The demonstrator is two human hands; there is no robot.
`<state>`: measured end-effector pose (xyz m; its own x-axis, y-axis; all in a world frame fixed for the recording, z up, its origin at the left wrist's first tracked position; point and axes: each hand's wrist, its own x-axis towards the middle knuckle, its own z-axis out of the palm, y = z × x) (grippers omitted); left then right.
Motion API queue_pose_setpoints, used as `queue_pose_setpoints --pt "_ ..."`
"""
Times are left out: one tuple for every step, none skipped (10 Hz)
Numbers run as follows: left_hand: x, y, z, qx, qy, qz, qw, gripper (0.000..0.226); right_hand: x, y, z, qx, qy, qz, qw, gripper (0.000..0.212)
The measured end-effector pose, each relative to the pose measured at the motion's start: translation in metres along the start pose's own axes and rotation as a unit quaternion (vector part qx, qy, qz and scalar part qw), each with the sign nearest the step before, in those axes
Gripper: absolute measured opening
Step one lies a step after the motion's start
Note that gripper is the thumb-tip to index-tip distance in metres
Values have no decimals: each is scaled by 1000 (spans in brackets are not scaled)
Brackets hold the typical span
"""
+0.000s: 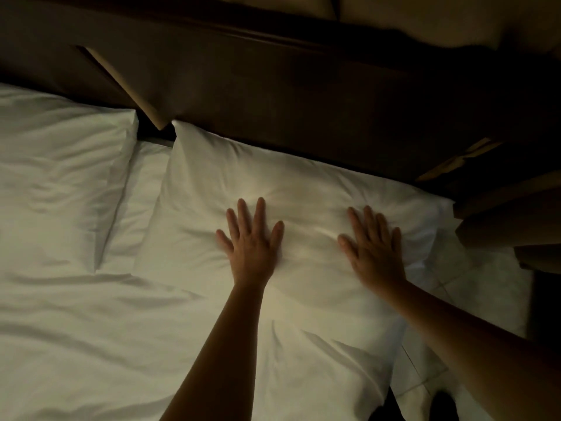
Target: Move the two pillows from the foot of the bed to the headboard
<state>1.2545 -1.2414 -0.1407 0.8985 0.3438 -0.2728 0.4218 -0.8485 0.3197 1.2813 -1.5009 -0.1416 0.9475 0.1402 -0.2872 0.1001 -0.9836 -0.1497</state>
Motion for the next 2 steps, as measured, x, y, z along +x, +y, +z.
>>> queue_pose_setpoints --pt "-12 14 -18 -16 -33 -33 999 70 -1 2 -26 6 -44 -14 999 68" --pt "-30 30 -33 -34 -43 -56 997 66 3 10 -54 29 -137 -44 989 71"
